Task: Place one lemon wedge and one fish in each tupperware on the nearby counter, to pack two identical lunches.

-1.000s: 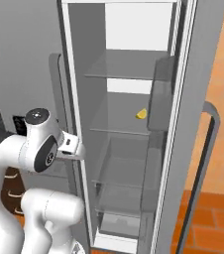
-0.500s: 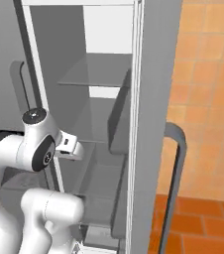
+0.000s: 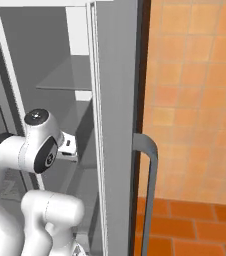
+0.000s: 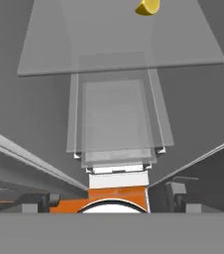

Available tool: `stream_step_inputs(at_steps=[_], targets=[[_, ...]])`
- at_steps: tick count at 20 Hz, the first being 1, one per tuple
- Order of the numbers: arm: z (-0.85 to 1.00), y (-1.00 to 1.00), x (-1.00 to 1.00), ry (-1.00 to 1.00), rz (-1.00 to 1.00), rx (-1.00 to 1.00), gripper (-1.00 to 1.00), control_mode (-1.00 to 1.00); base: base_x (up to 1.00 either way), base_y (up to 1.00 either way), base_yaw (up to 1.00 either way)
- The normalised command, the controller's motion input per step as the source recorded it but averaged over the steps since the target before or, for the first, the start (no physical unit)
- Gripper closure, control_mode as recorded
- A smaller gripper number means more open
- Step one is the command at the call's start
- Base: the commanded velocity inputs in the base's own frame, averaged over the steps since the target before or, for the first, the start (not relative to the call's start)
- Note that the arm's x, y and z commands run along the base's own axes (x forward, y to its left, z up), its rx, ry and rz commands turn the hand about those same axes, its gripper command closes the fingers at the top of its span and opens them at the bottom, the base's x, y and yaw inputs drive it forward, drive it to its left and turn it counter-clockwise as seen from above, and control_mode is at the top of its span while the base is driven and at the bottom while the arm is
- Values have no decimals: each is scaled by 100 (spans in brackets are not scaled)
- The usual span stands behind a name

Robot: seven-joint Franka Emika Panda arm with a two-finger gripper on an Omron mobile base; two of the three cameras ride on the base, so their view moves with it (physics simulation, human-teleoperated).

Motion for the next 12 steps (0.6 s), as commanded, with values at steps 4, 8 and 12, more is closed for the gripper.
stream_step_inputs(at_steps=[4,8,12], targets=[[0,0,0,0,0,0,-100,100,83,0,-7],[-4,0,18,0,-1,0,-100,-100,54,0,-3],[-2,0,97,0,-5,0,-100,-100,0,0,0]])
